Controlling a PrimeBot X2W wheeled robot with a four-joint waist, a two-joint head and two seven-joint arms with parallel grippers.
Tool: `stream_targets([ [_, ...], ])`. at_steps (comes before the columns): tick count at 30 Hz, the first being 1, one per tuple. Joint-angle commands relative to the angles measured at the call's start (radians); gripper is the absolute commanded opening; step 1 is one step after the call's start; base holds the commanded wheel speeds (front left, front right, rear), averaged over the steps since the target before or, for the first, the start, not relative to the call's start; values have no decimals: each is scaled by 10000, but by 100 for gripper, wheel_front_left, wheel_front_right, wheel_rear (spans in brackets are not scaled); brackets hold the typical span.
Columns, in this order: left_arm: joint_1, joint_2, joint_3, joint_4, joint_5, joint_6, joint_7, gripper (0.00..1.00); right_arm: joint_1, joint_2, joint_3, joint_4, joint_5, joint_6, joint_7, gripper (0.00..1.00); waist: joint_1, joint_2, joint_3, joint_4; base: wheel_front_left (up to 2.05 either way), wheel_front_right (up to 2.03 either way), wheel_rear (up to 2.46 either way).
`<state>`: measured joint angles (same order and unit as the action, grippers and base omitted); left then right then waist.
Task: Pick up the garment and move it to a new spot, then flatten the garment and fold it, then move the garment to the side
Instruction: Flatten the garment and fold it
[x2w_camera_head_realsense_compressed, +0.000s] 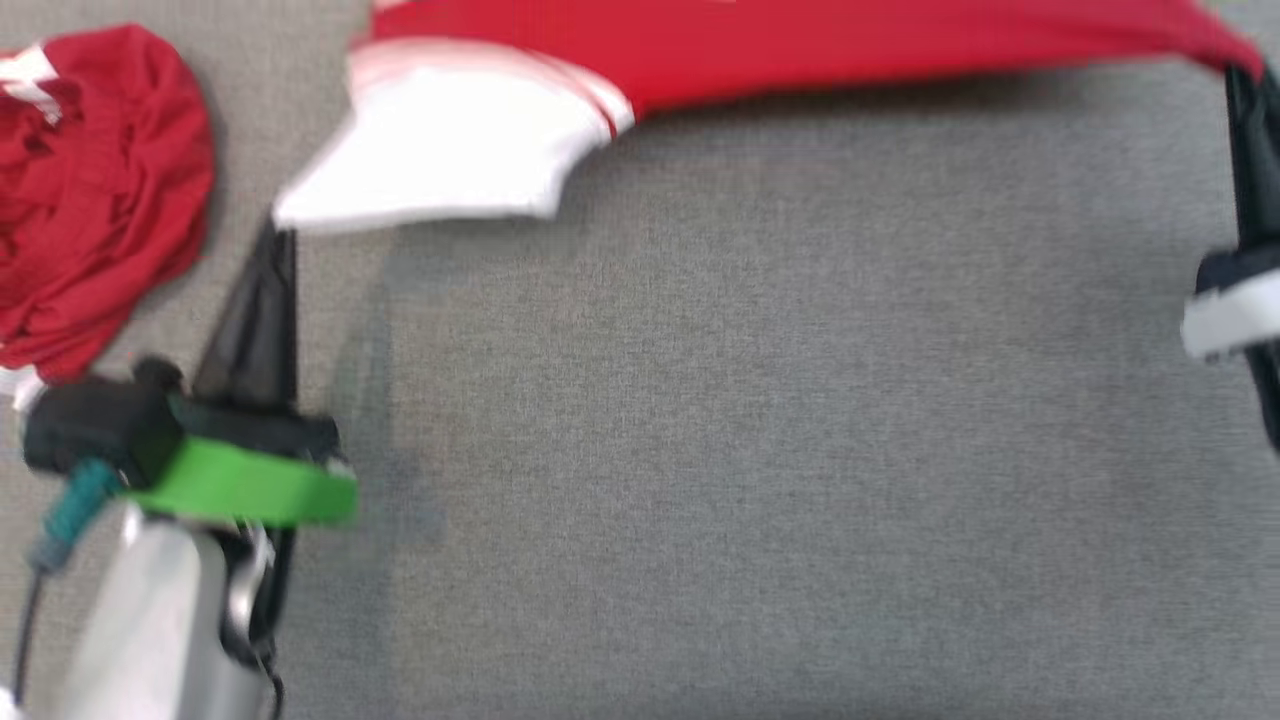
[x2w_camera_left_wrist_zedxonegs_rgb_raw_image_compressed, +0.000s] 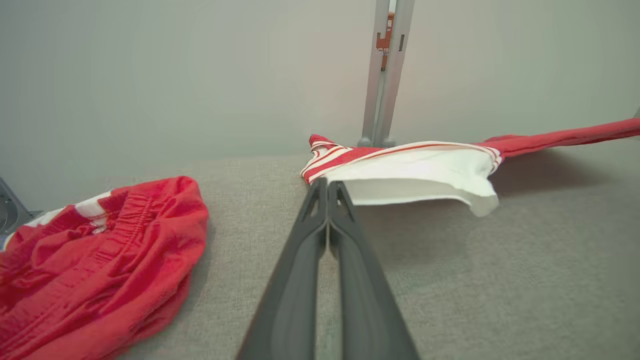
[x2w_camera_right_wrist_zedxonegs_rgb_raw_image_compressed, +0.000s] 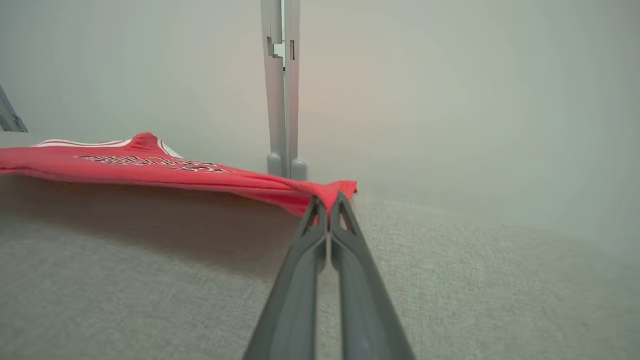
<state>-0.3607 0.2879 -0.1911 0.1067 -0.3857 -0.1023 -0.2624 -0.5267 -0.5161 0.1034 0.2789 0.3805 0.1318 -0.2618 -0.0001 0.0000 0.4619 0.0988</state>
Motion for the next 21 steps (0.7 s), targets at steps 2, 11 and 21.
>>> stream_targets([
  [2, 1053, -104, -71, -101, -148, 70, -32, 0, 1026, 91, -64, -223, -126, -18, -44, 0, 1, 0, -1660, -281, 0, 0, 0],
  [11, 3961, -598, 148, -640, -272, 682, -33, 0, 4034, 770, -607, -1078, -335, -18, -45, 0, 1, 0, -2886, -368, 0, 0, 0],
  [21, 6180, -571, -199, -2607, -203, 1125, 455, 0, 6517, 897, -1444, -2405, -683, -18, -40, 0, 1, 0, -3329, -304, 0, 0, 0],
])
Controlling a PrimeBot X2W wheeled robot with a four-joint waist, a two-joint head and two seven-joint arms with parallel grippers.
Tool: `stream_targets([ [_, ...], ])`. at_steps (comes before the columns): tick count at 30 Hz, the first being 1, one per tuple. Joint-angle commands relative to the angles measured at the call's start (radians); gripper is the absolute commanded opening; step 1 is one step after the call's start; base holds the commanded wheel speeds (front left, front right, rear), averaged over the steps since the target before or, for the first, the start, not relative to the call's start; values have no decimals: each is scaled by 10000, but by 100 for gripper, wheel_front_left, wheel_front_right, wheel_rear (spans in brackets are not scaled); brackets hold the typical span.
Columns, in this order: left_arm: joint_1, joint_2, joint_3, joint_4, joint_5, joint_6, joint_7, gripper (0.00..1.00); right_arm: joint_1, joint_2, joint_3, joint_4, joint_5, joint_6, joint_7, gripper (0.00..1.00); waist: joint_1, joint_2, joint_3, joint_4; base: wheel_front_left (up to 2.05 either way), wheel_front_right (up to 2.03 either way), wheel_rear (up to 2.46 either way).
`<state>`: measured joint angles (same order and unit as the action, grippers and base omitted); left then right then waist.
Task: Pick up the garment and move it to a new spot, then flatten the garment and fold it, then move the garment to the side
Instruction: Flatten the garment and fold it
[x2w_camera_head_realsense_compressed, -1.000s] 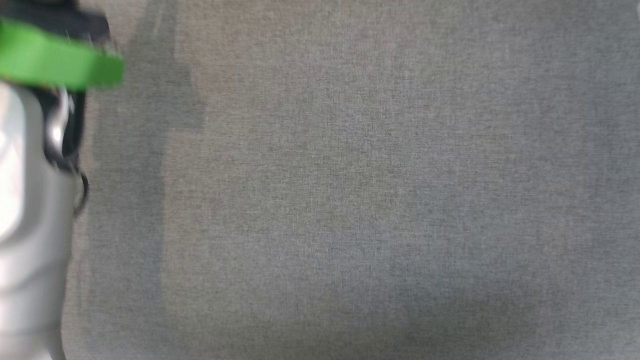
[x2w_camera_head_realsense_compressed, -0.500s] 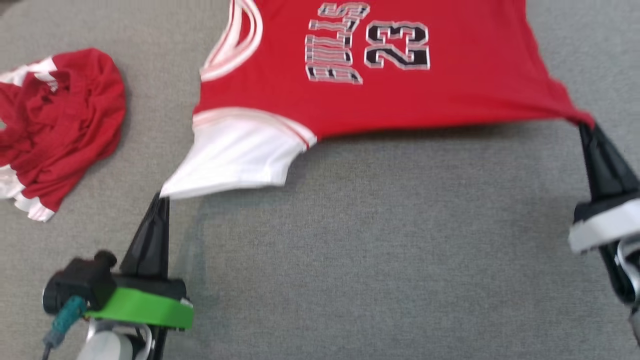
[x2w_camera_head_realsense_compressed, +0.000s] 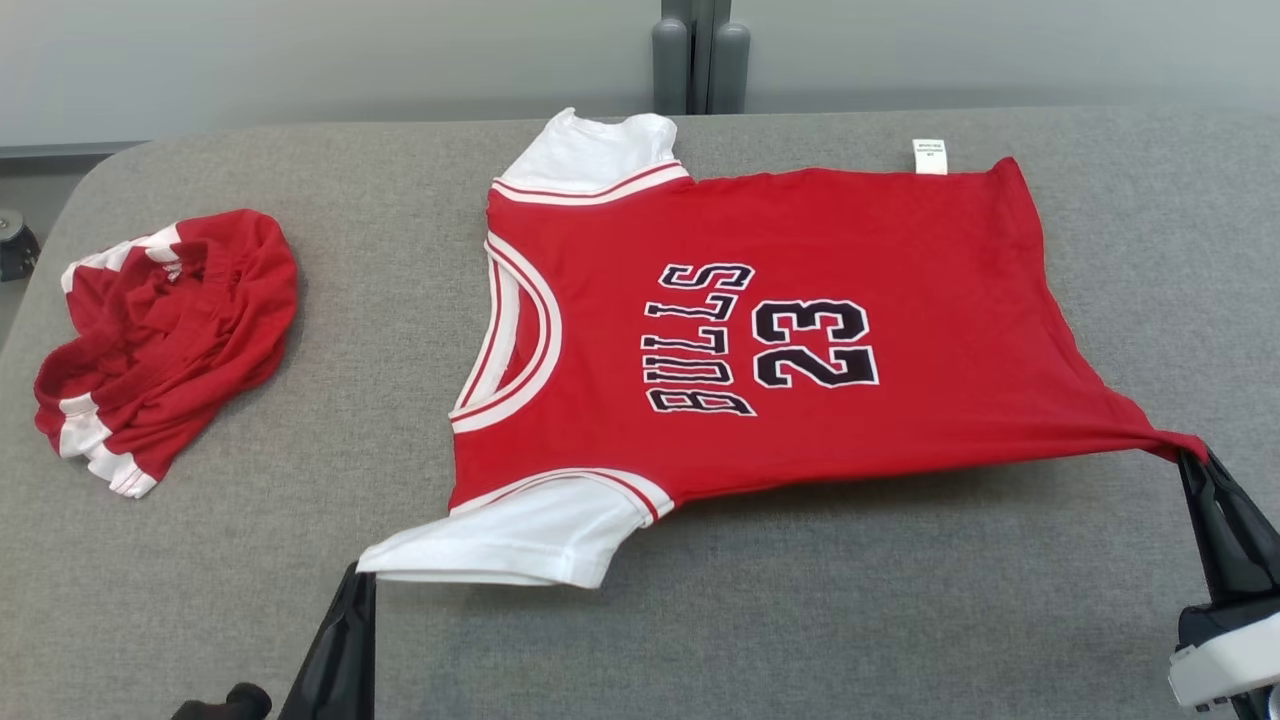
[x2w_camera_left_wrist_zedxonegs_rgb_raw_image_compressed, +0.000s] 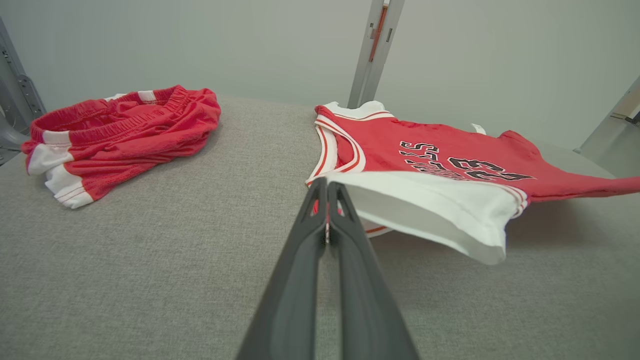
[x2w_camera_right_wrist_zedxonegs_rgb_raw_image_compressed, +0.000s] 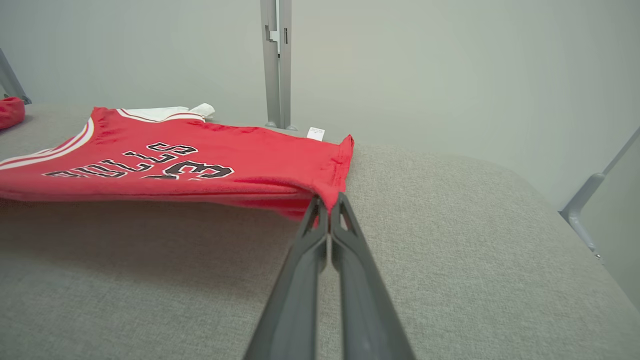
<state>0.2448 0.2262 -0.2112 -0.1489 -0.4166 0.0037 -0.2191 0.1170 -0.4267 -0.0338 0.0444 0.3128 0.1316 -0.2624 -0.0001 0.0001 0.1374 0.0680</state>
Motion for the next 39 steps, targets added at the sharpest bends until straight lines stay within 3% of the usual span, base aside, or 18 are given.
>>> stream_targets([
  [1, 265, 76, -28, -224, 125, 97, 96, 0, 242, 21, -131, -149, -19, -16, -34, 0, 1, -1, -100, 5, 0, 0, 0],
  [11, -213, 48, -194, -570, 118, 255, 663, 0, 263, 154, 5, 109, 26, -16, -35, 0, 1, -1, -6, 7, 0, 0, 0],
  [20, -2203, -208, -476, 578, 325, 212, 992, 0, -1000, -14, 623, 1385, 218, -15, -35, 0, 1, -1, 829, -19, 0, 0, 0],
  [31, -4819, -645, -481, 1929, 564, 158, 443, 0, -3046, 159, 880, 2489, 309, -15, -35, 0, 1, -1, 1869, -159, 0, 0, 0],
  [39, -6497, -623, -535, 3104, 914, 80, 143, 0, -4165, 199, 1107, 2997, 377, -15, -35, 0, 1, -1, 2456, -276, 0, 0, 0],
])
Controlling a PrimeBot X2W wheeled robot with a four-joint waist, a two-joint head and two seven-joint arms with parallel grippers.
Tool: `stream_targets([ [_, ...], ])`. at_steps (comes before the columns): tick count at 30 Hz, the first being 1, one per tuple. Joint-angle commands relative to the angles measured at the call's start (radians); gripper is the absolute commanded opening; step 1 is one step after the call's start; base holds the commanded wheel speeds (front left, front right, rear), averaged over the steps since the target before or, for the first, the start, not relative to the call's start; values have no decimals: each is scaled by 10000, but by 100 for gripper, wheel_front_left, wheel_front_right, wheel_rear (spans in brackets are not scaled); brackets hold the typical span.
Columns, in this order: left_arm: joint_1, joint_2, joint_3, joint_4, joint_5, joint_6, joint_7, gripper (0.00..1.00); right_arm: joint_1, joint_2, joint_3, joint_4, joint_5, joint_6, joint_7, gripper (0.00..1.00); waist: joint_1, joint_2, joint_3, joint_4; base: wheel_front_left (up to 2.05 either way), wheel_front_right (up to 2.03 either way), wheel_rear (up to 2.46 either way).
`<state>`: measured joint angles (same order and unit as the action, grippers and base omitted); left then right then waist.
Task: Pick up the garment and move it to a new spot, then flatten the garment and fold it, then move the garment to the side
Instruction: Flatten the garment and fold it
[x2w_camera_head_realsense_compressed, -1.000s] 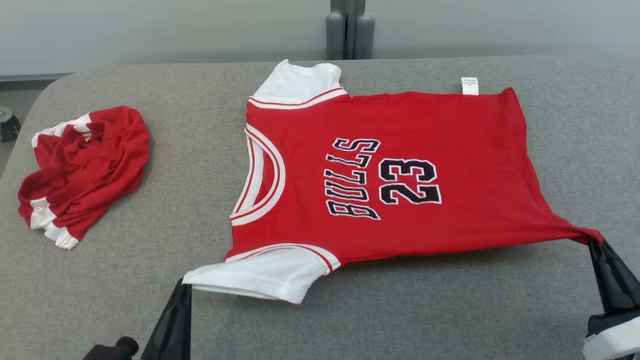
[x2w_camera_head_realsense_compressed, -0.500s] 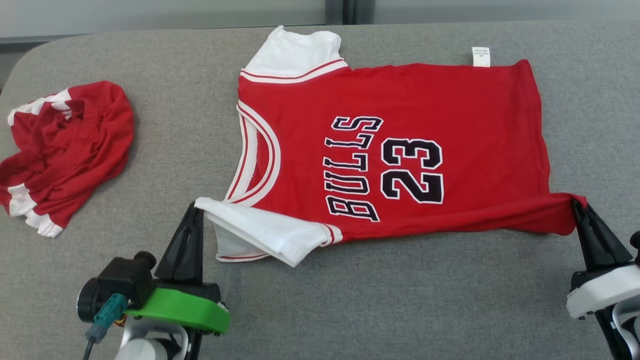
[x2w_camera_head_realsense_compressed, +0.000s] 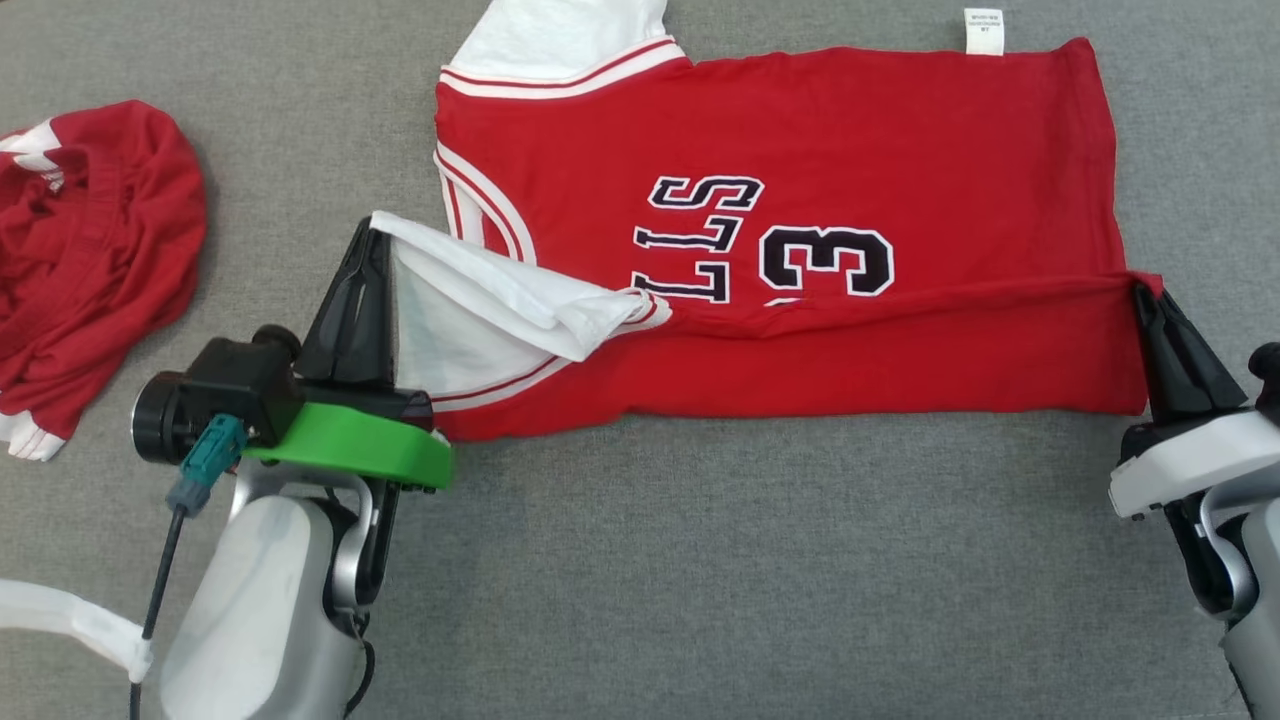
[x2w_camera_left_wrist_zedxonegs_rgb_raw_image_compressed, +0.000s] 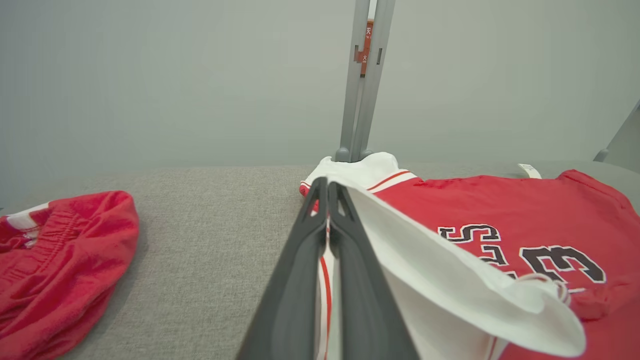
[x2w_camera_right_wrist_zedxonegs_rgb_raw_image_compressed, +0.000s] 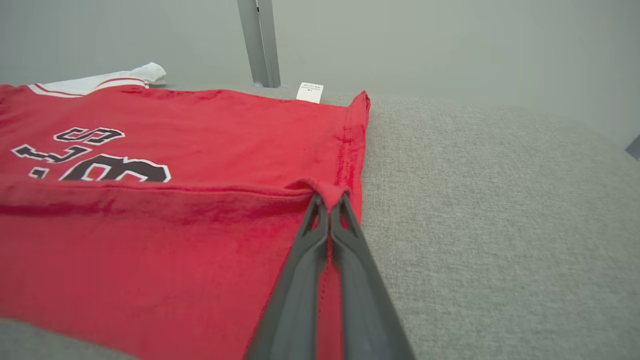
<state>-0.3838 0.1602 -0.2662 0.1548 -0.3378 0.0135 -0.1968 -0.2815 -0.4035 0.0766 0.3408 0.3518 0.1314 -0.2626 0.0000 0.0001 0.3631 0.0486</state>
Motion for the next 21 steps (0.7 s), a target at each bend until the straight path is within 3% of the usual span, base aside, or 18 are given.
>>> stream_targets([
  [1, -362, 56, 3, 200, 159, -26, -101, 0, -295, -50, 12, 70, -43, -13, -33, 0, 0, -1, 258, -96, 0, 0, 0],
  [7, -1063, -67, -135, 1164, 170, -120, -124, 0, -898, -18, 127, 431, -198, -13, -33, 0, 0, -1, 565, -158, 0, 0, 0],
  [9, -1229, -97, -174, 1455, 178, -137, -149, 45, -1013, 12, 184, 580, -231, -13, -33, 47, 0, -1, 614, -170, 0, 0, 0],
  [10, -1300, -118, -207, 1604, 188, -140, -160, 100, -1081, 42, 170, 664, -230, -13, -33, 100, 0, -1, 621, -173, 0, 0, 0],
  [15, -1157, -151, -154, 1720, 191, 2, -352, 100, -1007, 181, -211, 518, -412, -13, -33, 100, 0, -1, 347, -193, 0, 0, 0],
  [21, 437, -178, 89, 993, -355, 223, -191, 100, -117, 341, -749, -335, -491, -13, -33, 100, 0, -1, -249, -231, 0, 0, 0],
])
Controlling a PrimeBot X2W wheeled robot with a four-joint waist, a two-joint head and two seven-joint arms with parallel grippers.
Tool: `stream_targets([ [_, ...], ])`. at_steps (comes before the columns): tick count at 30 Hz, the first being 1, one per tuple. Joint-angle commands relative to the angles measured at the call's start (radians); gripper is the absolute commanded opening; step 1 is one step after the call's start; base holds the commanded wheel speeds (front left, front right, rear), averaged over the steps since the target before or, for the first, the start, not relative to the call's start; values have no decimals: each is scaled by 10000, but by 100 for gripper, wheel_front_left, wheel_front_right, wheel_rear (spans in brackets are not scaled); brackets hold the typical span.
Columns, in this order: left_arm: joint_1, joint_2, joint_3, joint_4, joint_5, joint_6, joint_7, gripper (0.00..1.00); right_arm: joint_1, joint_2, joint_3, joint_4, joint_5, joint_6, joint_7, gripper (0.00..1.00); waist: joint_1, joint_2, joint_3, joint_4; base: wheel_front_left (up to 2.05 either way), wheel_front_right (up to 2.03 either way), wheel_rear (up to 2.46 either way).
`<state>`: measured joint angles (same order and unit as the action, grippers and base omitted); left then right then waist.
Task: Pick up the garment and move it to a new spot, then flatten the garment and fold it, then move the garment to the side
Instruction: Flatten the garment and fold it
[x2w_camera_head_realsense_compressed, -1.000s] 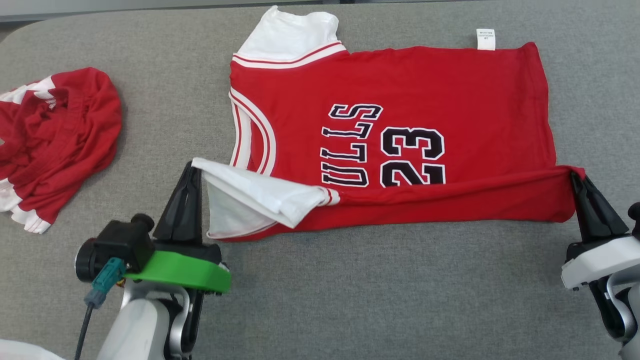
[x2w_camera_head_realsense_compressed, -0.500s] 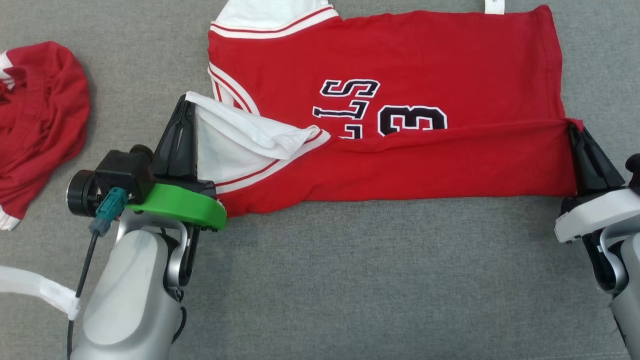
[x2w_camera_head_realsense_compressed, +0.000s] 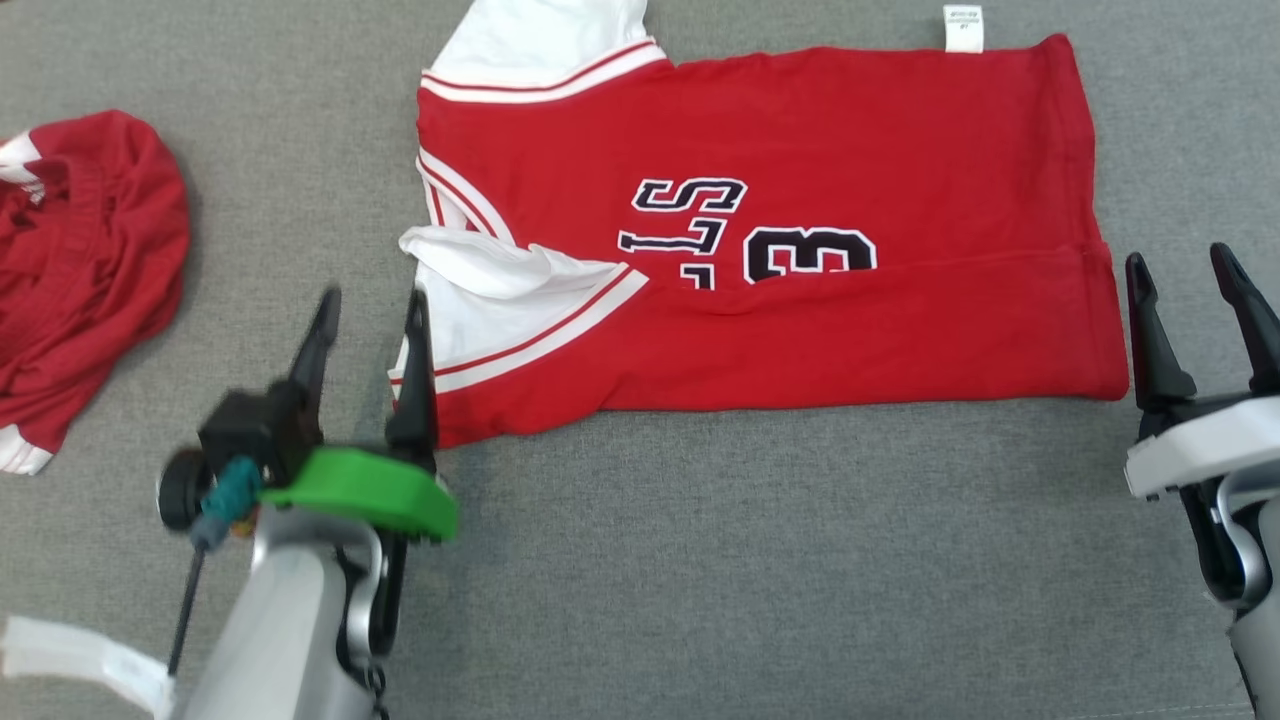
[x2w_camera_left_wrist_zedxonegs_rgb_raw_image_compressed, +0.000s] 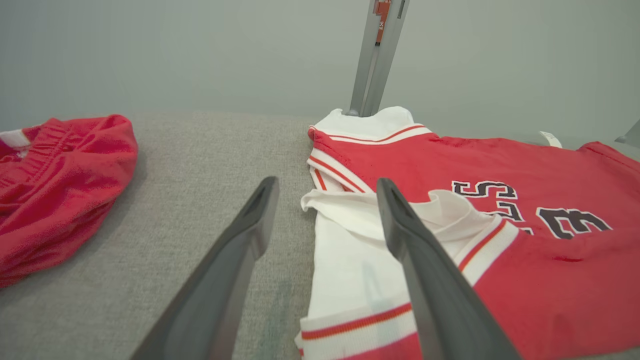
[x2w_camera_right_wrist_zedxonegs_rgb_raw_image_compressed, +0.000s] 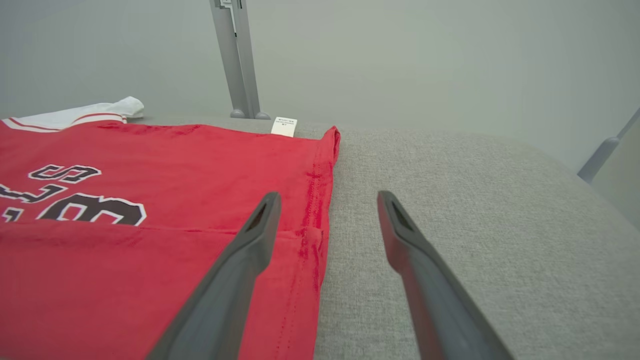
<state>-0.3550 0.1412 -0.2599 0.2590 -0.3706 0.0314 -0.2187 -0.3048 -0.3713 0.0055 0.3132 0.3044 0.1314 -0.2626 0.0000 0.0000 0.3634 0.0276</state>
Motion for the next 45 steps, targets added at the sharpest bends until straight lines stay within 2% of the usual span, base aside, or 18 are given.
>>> stream_targets([
  [1, 547, 8, 7, -174, -171, 70, 222, 100, 322, 61, -124, -207, -10, -12, -33, 100, 0, 0, -345, -16, 0, 0, 0],
  [8, 2187, -66, -90, -342, -708, 310, 1093, 100, 1312, 252, -382, -699, 85, -12, -33, 100, 0, 0, -612, 23, 0, 0, 0],
  [20, 1437, 50, -266, 772, -406, 454, 1197, 100, 1078, 271, 229, -159, 565, -12, -33, 100, 0, 0, -385, -59, 0, 0, 0],
  [21, 1365, 33, -271, 849, -418, 437, 1171, 96, 1047, 261, 269, -57, 616, -12, -33, 100, 0, 0, -363, -50, 0, 0, 0],
  [22, 1287, 17, -291, 951, -419, 416, 1146, 86, 989, 234, 317, 64, 661, -12, -33, 100, 0, 0, -324, -35, 0, 0, 0],
  [23, 1229, 0, -311, 1027, -418, 391, 1127, 84, 935, 223, 360, 179, 703, -12, -33, 100, 0, 0, -297, -20, 0, 0, 0],
  [24, 1149, -28, -335, 1137, -423, 367, 1089, 59, 878, 207, 425, 316, 746, -12, -33, 100, 0, 0, -264, 9, 0, 0, 0],
  [27, 967, -83, -415, 1433, -440, 277, 1007, 29, 799, 230, 558, 717, 884, -12, -33, 100, 0, 0, -197, 90, 0, 0, 0],
  [28, 901, -93, -436, 1548, -464, 215, 977, 2, 746, 248, 604, 856, 951, -12, -33, 100, 0, 0, -176, 120, 0, 0, 0],
  [36, 611, -15, -521, 2062, -521, -101, 528, 0, 638, 140, 954, 1551, 1449, -12, -33, 100, 0, 0, -143, 265, 0, 0, 0],
  [37, 605, -2, -528, 2082, -528, -110, 478, 0, 654, 111, 997, 1585, 1525, -12, -33, 57, 0, 0, -154, 271, 0, 0, 0],
  [38, 604, 8, -533, 2114, -543, -150, 414, 0, 672, 82, 1054, 1647, 1641, -12, -32, 20, 0, 0, -171, 275, 0, 0, 0],
  [39, 610, 17, -534, 2136, -560, -178, 375, 0, 672, 49, 1108, 1680, 1703, -12, -32, 0, 0, 0, -185, 278, 0, 0, 0],
  [45, 776, 138, -521, 2023, -585, -248, 153, 0, 712, -248, 1367, 1746, 2132, -15, -32, 0, 0, 0, -303, 288, 0, 0, 0],
])
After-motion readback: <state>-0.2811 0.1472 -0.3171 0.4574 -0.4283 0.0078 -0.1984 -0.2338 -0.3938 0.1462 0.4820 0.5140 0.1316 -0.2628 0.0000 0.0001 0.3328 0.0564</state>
